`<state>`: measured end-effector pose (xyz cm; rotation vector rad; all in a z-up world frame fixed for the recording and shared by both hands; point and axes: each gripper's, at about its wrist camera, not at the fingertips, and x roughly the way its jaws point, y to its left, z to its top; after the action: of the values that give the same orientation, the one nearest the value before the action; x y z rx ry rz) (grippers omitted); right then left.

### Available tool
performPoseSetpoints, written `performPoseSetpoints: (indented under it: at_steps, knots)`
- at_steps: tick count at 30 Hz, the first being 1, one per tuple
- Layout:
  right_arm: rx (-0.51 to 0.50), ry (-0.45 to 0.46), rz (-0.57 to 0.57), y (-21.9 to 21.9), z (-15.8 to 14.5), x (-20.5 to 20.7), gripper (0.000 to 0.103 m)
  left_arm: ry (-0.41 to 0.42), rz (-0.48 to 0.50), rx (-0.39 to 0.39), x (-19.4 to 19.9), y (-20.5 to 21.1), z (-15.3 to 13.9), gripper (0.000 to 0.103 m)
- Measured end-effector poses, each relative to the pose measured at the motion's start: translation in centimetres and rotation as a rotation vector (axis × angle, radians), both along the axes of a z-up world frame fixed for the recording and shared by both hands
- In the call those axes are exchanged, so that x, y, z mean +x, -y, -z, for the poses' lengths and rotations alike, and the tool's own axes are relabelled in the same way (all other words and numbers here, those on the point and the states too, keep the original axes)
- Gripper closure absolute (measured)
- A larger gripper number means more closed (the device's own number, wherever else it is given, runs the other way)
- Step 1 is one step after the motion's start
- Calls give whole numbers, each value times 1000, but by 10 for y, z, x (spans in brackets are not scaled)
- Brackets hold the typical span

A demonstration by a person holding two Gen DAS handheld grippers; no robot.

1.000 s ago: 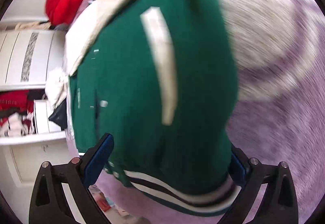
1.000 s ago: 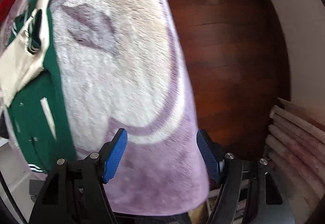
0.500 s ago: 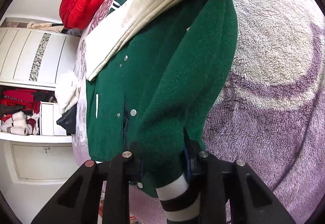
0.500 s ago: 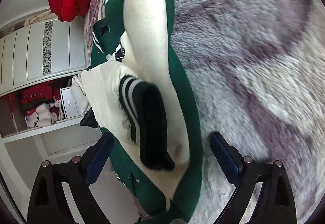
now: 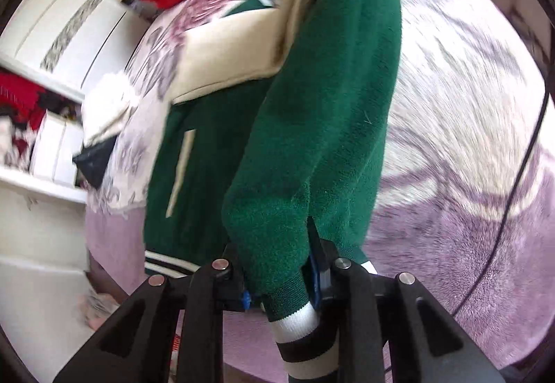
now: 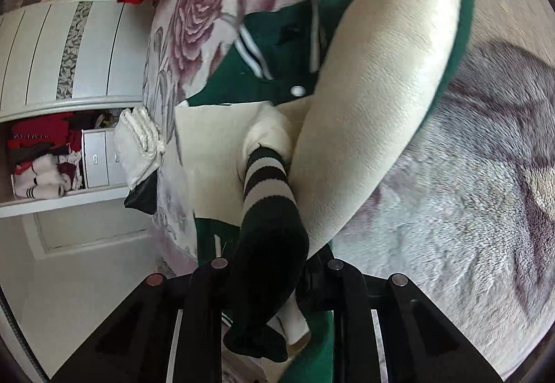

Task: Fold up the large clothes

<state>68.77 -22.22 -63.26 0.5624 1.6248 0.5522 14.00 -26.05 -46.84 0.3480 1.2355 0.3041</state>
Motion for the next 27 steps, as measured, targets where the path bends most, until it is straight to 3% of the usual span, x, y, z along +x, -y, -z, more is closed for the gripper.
performPoseSetpoints:
  at_steps: [3,6,10,13,15,17,18,19,20,21,23,25,27]
  knots:
    - [-88,10,-57,-69,-35,16,80,30,-81,-83,2,-60,-33,82]
    - [-196,15,-93,-150,-43,36,80,51,-178,-155,5,-129,-43,82]
    - [-344,16,-134,-268,-20,55,80,18,-288,-270,7,-224,-20,82]
    - [-422,-7,-152,-345,22,61,80,-39,-376,-403,4,-293,18,76]
    - [-479,-31,-176,-379,51,60,74,-85,-421,-471,-1,-335,47,74]
    - [-504,-60,-179,-399,68,60,48,-135,-453,-501,-11,-369,72,70]
    - [-503,-62,-180,-401,71,60,44,-145,-460,-528,-17,-383,81,69]
    - [-497,-64,-188,-403,69,58,39,-150,-460,-580,-23,-393,86,60]
    - [-482,-61,-211,-405,66,55,36,-148,-470,-634,-29,-405,89,46]
    - [-429,-23,-245,-403,61,52,35,-144,-474,-667,-36,-415,88,41]
    - [-373,5,-271,-391,47,40,34,-154,-453,-713,-44,-424,84,39]
    - [-338,31,-277,-368,29,23,26,-182,-460,-667,-54,-434,77,43]
    - [-301,32,-267,-335,14,-3,25,-186,-474,-685,-64,-447,72,43]
